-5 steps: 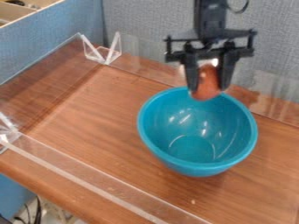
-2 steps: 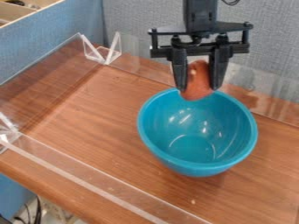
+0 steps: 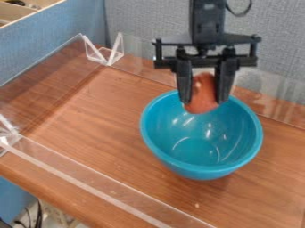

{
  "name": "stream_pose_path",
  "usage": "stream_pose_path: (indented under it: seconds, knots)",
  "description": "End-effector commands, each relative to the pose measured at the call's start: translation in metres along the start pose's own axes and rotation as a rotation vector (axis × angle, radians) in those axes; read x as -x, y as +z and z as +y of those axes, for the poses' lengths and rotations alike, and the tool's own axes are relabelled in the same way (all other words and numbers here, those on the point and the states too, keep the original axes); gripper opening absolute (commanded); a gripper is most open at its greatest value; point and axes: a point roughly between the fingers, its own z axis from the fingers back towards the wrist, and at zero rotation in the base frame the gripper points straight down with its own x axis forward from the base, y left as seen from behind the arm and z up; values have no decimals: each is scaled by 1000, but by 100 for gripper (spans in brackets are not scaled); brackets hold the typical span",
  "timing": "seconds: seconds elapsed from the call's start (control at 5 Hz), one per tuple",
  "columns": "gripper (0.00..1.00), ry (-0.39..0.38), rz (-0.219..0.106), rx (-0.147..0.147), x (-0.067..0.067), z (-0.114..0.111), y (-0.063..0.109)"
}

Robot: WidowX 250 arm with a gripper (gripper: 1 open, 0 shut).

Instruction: Put the mushroom in the blue bowl

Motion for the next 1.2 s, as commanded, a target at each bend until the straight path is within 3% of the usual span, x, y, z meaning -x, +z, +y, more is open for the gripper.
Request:
stream_pose_path:
  seconds: [0.0,0.2,0.6,0.8,1.0]
  knots:
    - [0,68,-68,51,5,4,15]
    - [0,157,-86,68,4,10,16]
    - [0,267,-120,98,-4,25,38]
    - [0,365,-134,104,-9,16,35]
    - [0,443,-132,88,-13,2,21]
